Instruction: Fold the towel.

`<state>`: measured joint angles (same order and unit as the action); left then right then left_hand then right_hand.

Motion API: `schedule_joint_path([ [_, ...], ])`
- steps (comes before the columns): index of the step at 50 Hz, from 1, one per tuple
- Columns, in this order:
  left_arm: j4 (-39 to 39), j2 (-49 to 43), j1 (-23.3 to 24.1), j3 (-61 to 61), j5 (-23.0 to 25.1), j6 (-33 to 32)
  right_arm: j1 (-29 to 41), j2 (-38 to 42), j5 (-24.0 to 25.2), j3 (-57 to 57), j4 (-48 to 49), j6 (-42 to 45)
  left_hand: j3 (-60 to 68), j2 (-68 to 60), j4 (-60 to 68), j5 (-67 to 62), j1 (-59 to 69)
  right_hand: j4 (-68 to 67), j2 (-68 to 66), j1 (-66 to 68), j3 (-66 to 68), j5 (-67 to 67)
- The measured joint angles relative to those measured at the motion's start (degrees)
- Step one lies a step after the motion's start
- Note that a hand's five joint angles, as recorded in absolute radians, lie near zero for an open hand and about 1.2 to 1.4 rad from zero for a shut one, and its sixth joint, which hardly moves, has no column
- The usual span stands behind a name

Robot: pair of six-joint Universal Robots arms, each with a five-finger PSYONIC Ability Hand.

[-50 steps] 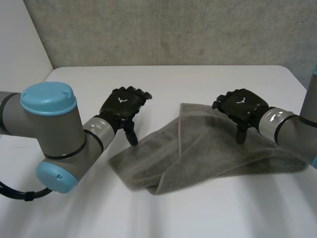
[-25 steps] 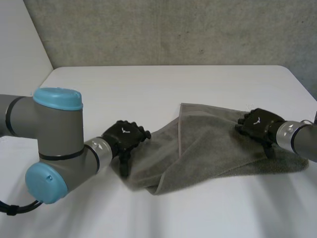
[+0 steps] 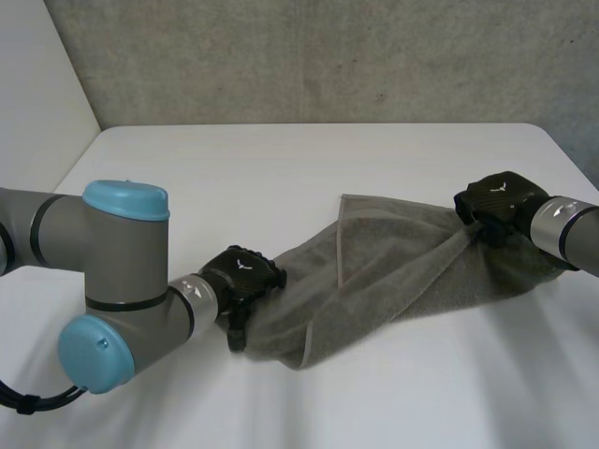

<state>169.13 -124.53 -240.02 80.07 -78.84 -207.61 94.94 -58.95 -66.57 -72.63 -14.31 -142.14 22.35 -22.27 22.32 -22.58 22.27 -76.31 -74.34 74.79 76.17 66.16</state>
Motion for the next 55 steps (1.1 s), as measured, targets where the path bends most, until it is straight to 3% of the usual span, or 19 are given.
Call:
schedule_joint_path([
  [17,0.6,-0.6,0.3,0.0,0.0,0.1,3.1,-4.0,0.4,-1.2,-2.6,-10.2,7.8,-7.6,7.8,-7.8,7.9,0.0,0.0,0.0,0.0,0.0],
  [44,-1.3,0.1,1.1,0.8,2.3,-0.4,3.0,-4.5,0.4,-1.0,-2.3,-9.9,4.4,-5.2,4.9,-4.2,4.9,0.0,0.0,0.1,0.0,0.0],
  [49,-1.2,-0.4,1.1,0.8,2.2,-0.4,3.0,-4.4,0.4,-1.0,-2.3,-9.9,23.3,-23.0,23.7,-22.7,23.4,0.0,0.0,0.1,0.0,0.0],
  [55,-1.0,-0.9,1.1,0.6,1.9,-0.4,3.0,-4.2,0.4,-1.0,-2.3,-9.9,56.1,-55.5,56.3,-55.4,55.6,0.0,0.0,0.1,0.0,0.0],
])
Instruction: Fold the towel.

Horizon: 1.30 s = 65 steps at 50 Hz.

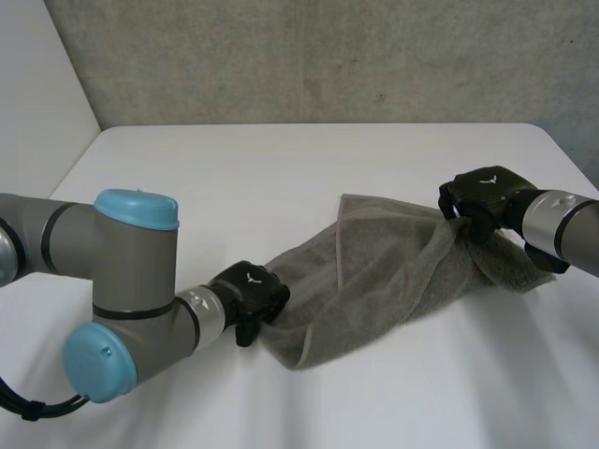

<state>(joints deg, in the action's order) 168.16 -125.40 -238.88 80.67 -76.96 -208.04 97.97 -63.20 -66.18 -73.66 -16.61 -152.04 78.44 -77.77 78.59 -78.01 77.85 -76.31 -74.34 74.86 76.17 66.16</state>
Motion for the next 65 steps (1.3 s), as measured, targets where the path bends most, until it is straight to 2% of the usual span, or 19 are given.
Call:
schedule_joint_path([
  [3,0.1,0.0,0.0,-0.3,-0.2,0.1,0.1,0.0,0.0,0.0,0.0,0.0,8.7,-7.6,7.6,-6.7,3.6,0.0,0.0,0.0,0.0,0.0],
  [16,0.6,4.5,-2.2,-1.9,-0.4,1.5,1.7,-3.7,0.9,-0.5,-4.4,0.0,9.6,-7.7,8.3,-6.9,3.6,0.0,0.0,0.0,0.0,0.0],
  [20,1.7,7.3,-3.9,-2.2,-0.7,2.9,4.5,-6.5,4.1,-1.5,-11.8,1.7,9.6,-7.7,8.3,-6.9,3.6,0.0,0.0,0.0,0.0,0.0],
  [26,3.9,10.3,-6.4,-2.4,-1.3,5.9,9.5,-8.7,11.9,-5.2,-27.0,11.2,9.6,-7.7,8.3,-6.9,3.6,0.0,0.0,0.0,0.0,0.0],
  [27,4.2,10.6,-6.7,-2.4,-1.3,6.3,10.3,-8.9,13.2,-5.8,-29.3,13.3,9.6,-7.7,8.3,-6.9,3.6,3.4,4.0,-4.1,-4.3,-3.5],
  [28,4.4,10.7,-7.0,-2.4,-1.4,6.6,10.8,-8.9,14.1,-6.2,-30.8,14.9,9.6,-7.7,8.3,-6.9,3.6,14.1,14.9,-14.7,-15.2,-14.4],
  [29,4.4,10.7,-7.1,-2.4,-1.4,6.7,11.0,-8.9,14.4,-6.3,-31.2,15.4,9.6,-7.7,8.3,-6.9,3.6,18.6,19.4,-19.3,-18.6,-19.0],
  [31,4.6,10.6,-7.2,-2.4,-1.5,7.0,11.4,-8.7,15.4,-6.4,-31.6,17.0,9.6,-7.7,8.3,-6.9,3.6,38.7,37.8,-38.5,-38.7,-39.9],
  [33,4.6,10.4,-7.2,-2.4,-1.5,7.0,11.4,-8.5,15.6,-6.0,-30.7,17.1,9.6,-7.7,8.3,-6.9,3.6,44.9,43.4,-43.6,-44.9,-46.0],
  [39,4.5,9.7,-6.8,-2.2,-1.5,6.7,10.9,-7.6,13.4,-2.2,-23.8,12.2,9.6,-7.7,8.3,-6.9,3.6,49.9,47.6,-48.1,-49.6,-51.4],
  [48,4.5,9.4,-6.4,-2.1,-1.4,6.5,11.0,-2.6,5.6,6.3,-14.9,2.4,9.6,-7.7,8.3,-6.9,3.6,49.9,47.6,-48.1,-49.6,-51.3],
  [55,4.5,9.5,-6.3,-1.8,-1.3,6.4,12.1,5.3,2.2,12.4,-12.3,-0.1,9.6,-7.7,8.3,-6.9,3.6,49.9,47.6,-48.1,-49.6,-50.6],
  [65,4.5,9.4,-6.3,-1.7,-1.2,6.4,18.4,17.0,0.0,20.9,-8.8,-1.3,9.7,-7.7,8.3,-6.9,3.6,49.0,47.4,-47.6,-48.8,-48.1],
])
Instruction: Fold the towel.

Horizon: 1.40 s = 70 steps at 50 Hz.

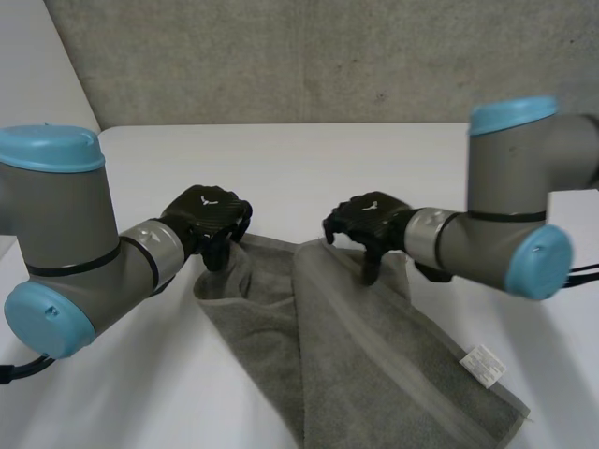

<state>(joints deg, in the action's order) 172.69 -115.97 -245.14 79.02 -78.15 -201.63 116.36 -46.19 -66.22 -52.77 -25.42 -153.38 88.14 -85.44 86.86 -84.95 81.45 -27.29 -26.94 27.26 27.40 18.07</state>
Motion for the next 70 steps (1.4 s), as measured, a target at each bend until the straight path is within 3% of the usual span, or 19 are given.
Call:
schedule_joint_path([
  [10,-0.1,-0.3,0.0,-0.1,0.0,-0.1,5.3,6.7,-2.2,5.4,6.0,0.0,0.0,0.0,0.0,0.0,0.0,0.0,0.0,0.0,0.0,0.1],
  [21,-0.1,-0.5,-0.1,-0.4,-0.1,-0.1,8.5,12.9,-5.6,12.3,6.2,0.4,0.0,0.0,0.0,0.0,0.0,-0.7,-0.7,0.7,0.7,0.7],
  [26,-0.1,-0.4,-0.1,-0.4,-0.1,0.0,9.4,16.0,-7.2,15.9,5.0,0.8,0.0,0.0,0.0,0.0,0.0,-23.3,-23.9,23.5,23.2,22.1],
  [28,-0.2,-0.3,-0.1,-0.5,-0.1,0.0,9.5,16.8,-7.7,17.0,4.2,1.0,0.0,0.0,0.0,0.0,0.0,-37.0,-38.1,38.1,36.7,36.7],
  [31,-0.2,-0.3,-0.2,-0.5,-0.1,0.0,9.5,16.9,-8.0,17.8,3.6,1.1,0.1,0.0,0.0,0.0,0.0,-47.7,-47.8,47.5,47.3,47.5],
  [39,-0.2,-0.3,-0.4,-0.6,-0.2,0.2,8.4,10.0,-8.0,17.1,2.7,0.1,0.1,0.0,0.0,0.0,0.0,-49.3,-48.6,47.8,48.8,48.6],
  [46,-0.2,-0.1,-0.8,-0.8,-0.2,0.6,3.1,-0.1,-6.7,12.7,-2.6,1.0,0.1,0.0,0.0,0.0,0.0,-49.3,-48.7,47.8,48.8,48.6],
  [60,-0.5,-1.5,-0.5,-1.7,-0.1,-0.1,-1.8,-2.4,-6.7,-0.1,-13.3,14.8,0.1,0.0,0.0,0.0,0.0,-49.3,-48.9,47.8,48.8,48.6],
  [70,-4.0,-8.8,-0.2,-19.6,-2.4,-0.8,-3.4,-3.6,-7.1,11.2,-7.3,16.5,0.3,0.0,0.5,0.0,0.0,-49.3,-48.9,47.8,48.8,48.6],
])
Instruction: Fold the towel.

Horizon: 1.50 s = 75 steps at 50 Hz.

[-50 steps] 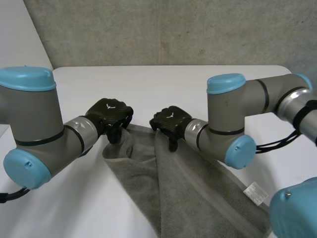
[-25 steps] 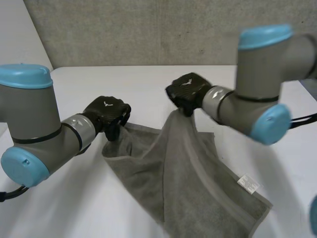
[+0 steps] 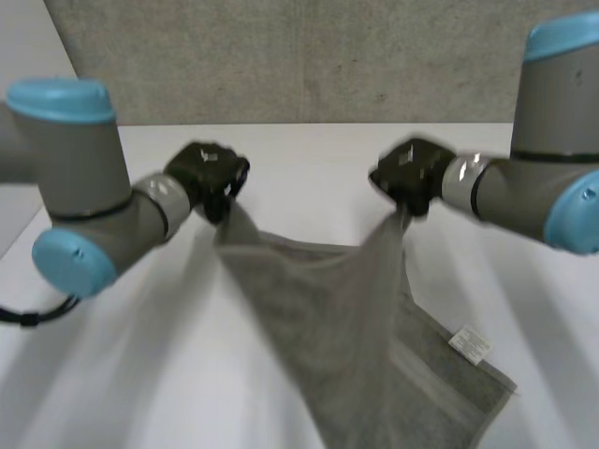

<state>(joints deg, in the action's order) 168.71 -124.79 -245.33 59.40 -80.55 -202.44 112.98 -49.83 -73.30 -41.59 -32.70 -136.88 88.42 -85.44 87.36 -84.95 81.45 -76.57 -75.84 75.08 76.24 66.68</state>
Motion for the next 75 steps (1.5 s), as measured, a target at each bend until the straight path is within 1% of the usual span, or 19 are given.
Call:
schedule_joint_path([
  [4,-0.6,-3.1,0.1,-15.9,-3.3,1.2,0.1,-0.1,-3.2,10.5,16.9,-3.0,0.0,-0.5,0.0,0.0,0.0,0.0,-0.7,0.2,0.4,0.0],
  [5,-0.6,-3.5,0.1,-17.7,-3.6,1.4,0.1,-0.3,-3.7,11.5,19.6,-3.5,0.1,-0.5,0.0,0.0,0.0,0.0,-0.7,0.2,0.4,0.0],
  [7,-0.4,-5.0,0.1,-26.7,-5.4,2.7,-0.1,-2.3,-5.2,13.5,29.0,-5.2,0.1,-0.5,0.0,0.0,0.0,0.0,-0.7,0.2,0.4,0.0],
  [9,-0.1,-6.1,0.0,-32.8,-6.6,4.0,-0.3,-4.5,-5.8,13.1,34.0,-6.2,0.1,-0.6,0.0,0.0,0.0,0.0,-0.7,0.2,0.4,-0.1],
  [11,1.3,-7.0,-0.3,-40.8,-8.0,7.5,-0.5,-7.1,-5.9,11.5,37.9,-7.0,0.1,-0.7,0.0,0.0,0.0,0.0,-0.7,0.2,0.4,-0.1],
  [13,2.3,-7.3,-0.6,-45.3,-8.8,10.8,-0.9,-9.0,-5.4,8.4,38.7,-7.3,0.1,-0.9,0.0,0.0,0.0,0.0,-0.7,0.2,0.4,-0.1],
  [17,2.3,-7.3,-1.3,-47.1,-9.4,14.5,-1.9,-11.2,-3.9,1.2,36.1,-7.3,0.1,-0.9,0.0,-0.3,0.0,0.0,-0.7,0.2,0.4,-0.1],
  [22,-1.1,-7.1,-2.0,-40.8,-9.3,14.9,-2.9,-11.5,-2.8,-4.9,29.3,-7.0,0.1,-0.9,0.0,-0.3,0.0,0.0,-0.7,0.2,0.4,-0.1],
  [26,-4.5,-6.4,-2.7,-30.9,-9.0,14.2,-3.5,-11.1,-2.4,-8.9,23.0,-6.5,0.1,-0.9,0.0,-0.3,0.0,0.0,-0.7,0.2,0.4,-0.1],
  [29,-5.0,-5.3,-3.0,-23.0,-8.6,13.7,-4.1,-10.9,-2.2,-12.4,20.0,-5.9,0.2,-0.9,0.0,-0.3,0.0,0.0,-0.7,0.2,0.4,-0.1],
  [36,2.7,-0.6,-3.3,1.5,-7.7,10.5,-5.6,-10.8,-1.5,-25.1,17.6,-3.2,0.2,-0.9,0.0,-0.3,0.0,0.0,-0.7,0.2,0.4,-0.1],
  [39,6.9,1.4,-3.3,10.3,-7.4,6.3,-5.7,-10.8,-1.0,-30.1,18.0,-2.2,0.2,-0.9,0.0,-0.3,0.0,0.0,-0.7,0.2,0.4,-0.1],
  [43,10.3,3.6,-3.3,17.9,-7.3,1.1,-5.7,-11.2,-0.6,-34.3,18.4,-1.6,0.2,-0.9,0.0,-0.3,0.0,0.0,-0.7,0.2,0.4,-0.1],
  [51,11.6,8.1,-3.1,25.7,-7.2,-2.6,-5.7,-14.0,-0.7,-38.5,17.7,-1.7,0.2,-0.9,0.0,-0.3,0.0,0.0,-0.7,0.2,0.4,-0.1],
  [54,11.5,10.3,-3.1,27.7,-6.9,-2.7,-5.7,-14.9,-0.8,-39.5,16.5,-1.8,0.2,-0.9,0.0,-0.3,0.0,5.4,5.6,-4.4,-5.0,-5.6],
  [56,11.6,11.4,-3.1,28.8,-6.7,-2.7,-5.7,-15.4,-0.8,-39.9,15.6,-1.9,0.2,-0.9,0.0,-0.3,0.0,16.6,16.3,-15.2,-16.3,-17.1],
  [59,12.0,12.2,-3.3,29.8,-6.6,-2.6,-5.9,-15.9,-0.8,-40.3,15.2,-2.2,0.2,-0.9,0.0,-0.3,0.0,24.5,23.7,-23.4,-24.3,-25.2],
  [69,14.2,12.1,-4.2,31.6,-6.3,-2.4,-7.1,-16.5,-1.2,-41.7,18.4,-5.1,0.2,-0.9,0.0,-0.3,0.0,28.3,27.3,-27.6,-28.2,-29.4],
  [75,15.0,11.6,-4.2,32.2,-6.2,-2.4,-7.3,-17.2,-1.1,-44.9,22.0,-6.7,0.2,-0.9,0.0,-0.3,0.0,34.9,33.8,-33.3,-34.6,-35.9],
])
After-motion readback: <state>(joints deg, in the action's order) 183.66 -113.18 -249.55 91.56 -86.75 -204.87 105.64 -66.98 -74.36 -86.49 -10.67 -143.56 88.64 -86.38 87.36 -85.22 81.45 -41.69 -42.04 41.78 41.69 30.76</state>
